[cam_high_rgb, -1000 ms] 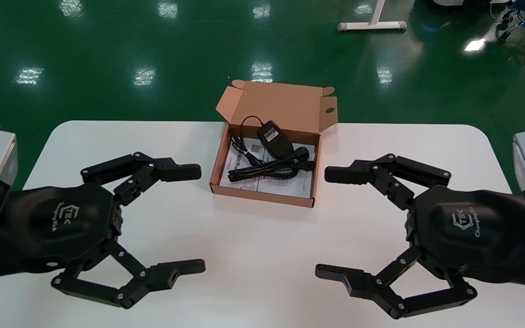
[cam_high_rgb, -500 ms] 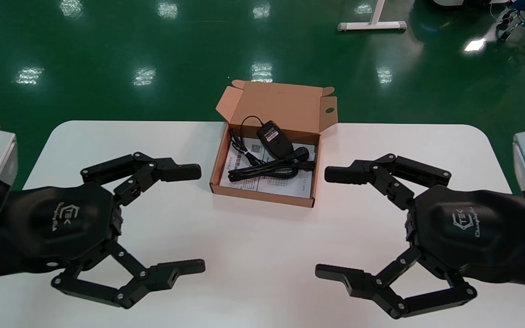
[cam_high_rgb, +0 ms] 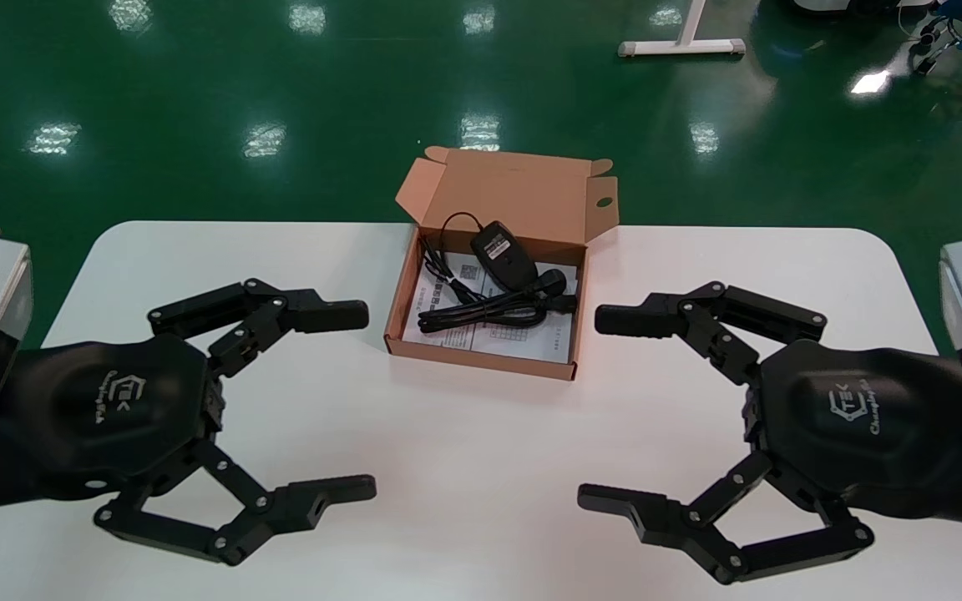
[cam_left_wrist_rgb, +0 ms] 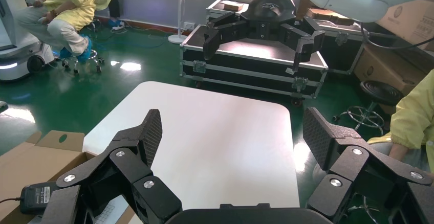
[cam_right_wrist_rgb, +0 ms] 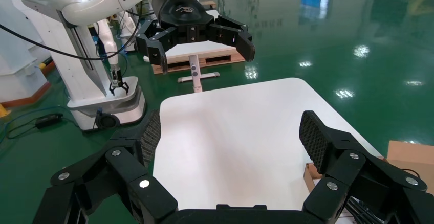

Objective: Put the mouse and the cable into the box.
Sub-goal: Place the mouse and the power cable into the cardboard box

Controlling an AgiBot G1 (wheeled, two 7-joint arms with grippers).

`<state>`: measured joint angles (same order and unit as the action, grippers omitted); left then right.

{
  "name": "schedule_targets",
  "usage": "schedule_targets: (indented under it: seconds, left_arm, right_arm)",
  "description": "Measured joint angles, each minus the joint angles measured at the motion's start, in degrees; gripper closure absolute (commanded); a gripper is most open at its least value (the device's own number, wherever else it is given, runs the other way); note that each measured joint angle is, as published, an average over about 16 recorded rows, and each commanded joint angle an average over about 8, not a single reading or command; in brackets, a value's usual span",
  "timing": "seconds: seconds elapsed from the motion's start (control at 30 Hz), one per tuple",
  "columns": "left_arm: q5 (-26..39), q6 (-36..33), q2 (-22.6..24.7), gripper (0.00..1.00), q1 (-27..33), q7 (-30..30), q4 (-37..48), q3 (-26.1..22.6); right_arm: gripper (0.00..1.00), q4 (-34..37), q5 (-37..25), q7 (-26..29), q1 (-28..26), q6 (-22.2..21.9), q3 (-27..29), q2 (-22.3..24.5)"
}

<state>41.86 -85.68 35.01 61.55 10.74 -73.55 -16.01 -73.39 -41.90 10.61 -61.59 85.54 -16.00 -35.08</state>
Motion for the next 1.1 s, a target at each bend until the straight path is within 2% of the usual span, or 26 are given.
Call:
schedule_targets:
  seconds: [1.1]
  left_arm:
    - [0.0,0.0,0.0,0.0,0.0,0.0,0.0,0.0]
  right_arm:
    - [0.0,0.0,0.0,0.0,0.0,0.0,0.0,0.0]
